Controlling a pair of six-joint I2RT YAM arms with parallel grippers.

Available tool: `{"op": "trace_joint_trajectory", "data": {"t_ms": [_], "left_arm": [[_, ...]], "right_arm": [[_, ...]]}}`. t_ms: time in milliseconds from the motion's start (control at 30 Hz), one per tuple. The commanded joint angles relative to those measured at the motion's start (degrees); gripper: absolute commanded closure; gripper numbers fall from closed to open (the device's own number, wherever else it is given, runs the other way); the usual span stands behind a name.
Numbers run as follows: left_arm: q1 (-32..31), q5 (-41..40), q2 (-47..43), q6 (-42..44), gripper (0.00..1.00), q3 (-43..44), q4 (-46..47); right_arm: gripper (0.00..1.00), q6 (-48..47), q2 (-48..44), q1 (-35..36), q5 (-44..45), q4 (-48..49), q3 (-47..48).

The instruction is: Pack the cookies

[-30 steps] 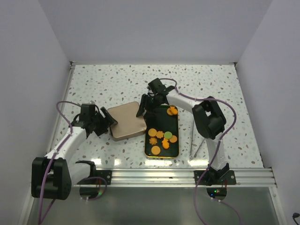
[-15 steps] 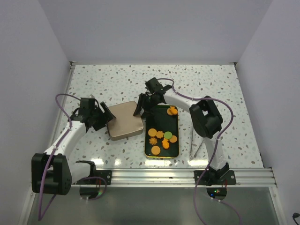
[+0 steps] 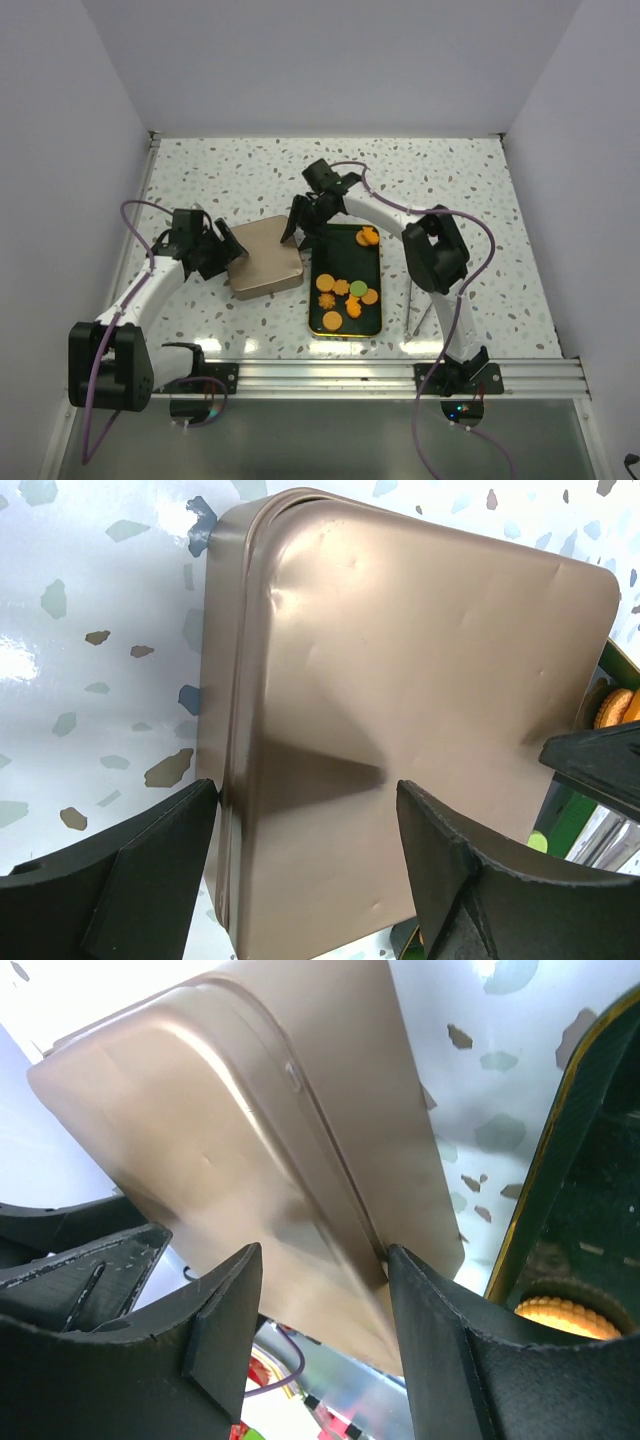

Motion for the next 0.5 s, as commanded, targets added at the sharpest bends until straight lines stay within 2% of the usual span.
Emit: {"op": "trace_joint_trajectory", "data": {"t_ms": [0,467], "left_arm": [[-0.07,0.96,-0.24,1.33,0.22,1.82,0.34],[-0.08,0.70,-1.30,1.41,0.23,1.65,-0.45]], "right_arm": [[0.43,1.27,0.74,0.81,0.94,-3.95,3.36],[0.42,1.53,2.15,2.04,0.85,-3.95,3.10]]}}
